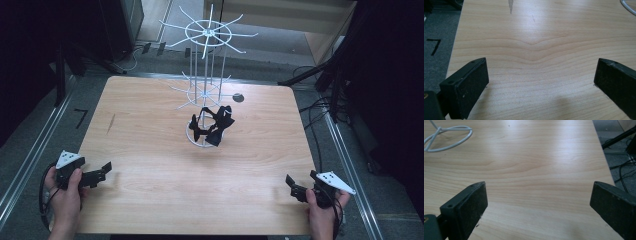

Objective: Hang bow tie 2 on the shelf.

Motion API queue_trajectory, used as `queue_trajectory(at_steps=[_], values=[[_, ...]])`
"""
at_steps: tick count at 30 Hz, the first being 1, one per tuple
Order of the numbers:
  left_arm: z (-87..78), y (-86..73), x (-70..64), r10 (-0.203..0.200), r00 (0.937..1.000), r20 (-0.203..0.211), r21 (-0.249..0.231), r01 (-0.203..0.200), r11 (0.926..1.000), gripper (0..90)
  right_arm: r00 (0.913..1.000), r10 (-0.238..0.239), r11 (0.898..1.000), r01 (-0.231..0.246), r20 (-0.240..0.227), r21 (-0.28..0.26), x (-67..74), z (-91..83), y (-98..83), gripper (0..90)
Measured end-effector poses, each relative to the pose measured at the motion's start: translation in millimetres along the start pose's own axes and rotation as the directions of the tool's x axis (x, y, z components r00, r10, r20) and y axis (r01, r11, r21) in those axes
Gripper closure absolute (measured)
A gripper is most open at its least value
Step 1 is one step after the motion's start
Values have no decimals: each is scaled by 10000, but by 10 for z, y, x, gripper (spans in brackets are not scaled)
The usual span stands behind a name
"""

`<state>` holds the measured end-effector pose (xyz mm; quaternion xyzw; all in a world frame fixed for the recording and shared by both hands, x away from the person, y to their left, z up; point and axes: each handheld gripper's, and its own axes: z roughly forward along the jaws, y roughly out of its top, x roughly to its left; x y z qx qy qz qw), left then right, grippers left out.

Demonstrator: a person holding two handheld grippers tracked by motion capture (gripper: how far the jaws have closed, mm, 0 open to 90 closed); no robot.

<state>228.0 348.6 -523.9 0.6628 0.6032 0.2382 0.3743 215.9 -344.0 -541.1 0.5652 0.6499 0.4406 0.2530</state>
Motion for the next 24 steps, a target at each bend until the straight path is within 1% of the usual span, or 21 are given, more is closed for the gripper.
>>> queue_trajectory(at_steps=[6, 12, 14, 17, 19, 21, 24], values=[[-2, -3, 0, 10, 10000, 4, -20, -10, 10000, 0, 9997, 228, 9997, -227, 91, -33, -120, -109, -68, 18], [-4, -4, -1, 9, 10000, -5, -13, -9, 10000, 0, 9987, 478, 9989, -477, 194, -16, -220, -169, -119, 25], [-5, -5, 1, -10, 10000, -12, -26, 10, 10000, 0, 9979, 584, 9983, -585, 283, 2, -240, -186, -132, 50], [-5, -6, 0, -28, 10000, 11, -59, 28, 10000, 0, 9980, 539, 9985, -541, 319, 62, -265, -185, -156, 53], [-5, -5, 0, -24, 10000, 12, -43, 24, 10000, 0, 9974, 646, 9978, -649, 310, 103, -279, -179, -164, 54], [-3, -4, 1, -23, 10000, 6, -11, 23, 10000, 0, 9973, 646, 9979, -648, 355, 36, -296, -174, -165, 61], [0, -3, 0, -39, 10000, -22, 12, 39, 10000, 0, 9963, 787, 9969, -789, 356, 42, -293, -183, -165, 66]])
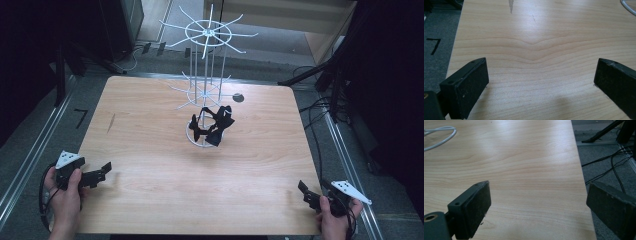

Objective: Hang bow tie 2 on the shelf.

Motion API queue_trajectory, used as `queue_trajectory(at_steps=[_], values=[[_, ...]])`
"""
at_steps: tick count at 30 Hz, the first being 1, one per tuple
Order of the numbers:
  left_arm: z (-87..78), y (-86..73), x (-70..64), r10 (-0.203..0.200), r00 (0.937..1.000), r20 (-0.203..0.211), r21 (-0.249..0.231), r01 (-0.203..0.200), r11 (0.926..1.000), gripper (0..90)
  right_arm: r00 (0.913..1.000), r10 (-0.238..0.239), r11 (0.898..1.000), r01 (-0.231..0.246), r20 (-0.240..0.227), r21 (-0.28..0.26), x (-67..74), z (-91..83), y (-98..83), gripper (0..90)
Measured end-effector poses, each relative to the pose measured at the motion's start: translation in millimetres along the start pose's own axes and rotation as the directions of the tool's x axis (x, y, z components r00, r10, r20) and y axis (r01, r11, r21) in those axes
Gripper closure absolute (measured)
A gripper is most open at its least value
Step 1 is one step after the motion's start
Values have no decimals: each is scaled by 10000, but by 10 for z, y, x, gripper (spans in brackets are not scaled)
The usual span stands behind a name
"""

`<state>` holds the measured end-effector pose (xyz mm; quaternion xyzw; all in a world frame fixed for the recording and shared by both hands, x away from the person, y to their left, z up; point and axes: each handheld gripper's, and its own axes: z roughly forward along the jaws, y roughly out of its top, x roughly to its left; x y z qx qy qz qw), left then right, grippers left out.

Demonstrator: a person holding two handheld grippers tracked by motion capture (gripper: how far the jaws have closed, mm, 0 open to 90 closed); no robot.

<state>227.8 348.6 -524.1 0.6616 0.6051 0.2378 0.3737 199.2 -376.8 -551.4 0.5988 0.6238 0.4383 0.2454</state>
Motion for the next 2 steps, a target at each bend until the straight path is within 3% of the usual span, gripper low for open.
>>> queue_trajectory(at_steps=[2], values=[[1, 0, 1, 8, 10000, 19, 8, -8, 10000, 0, 10000, 83, 10000, -83, -7, -41, 0, -8, 2, 96]])
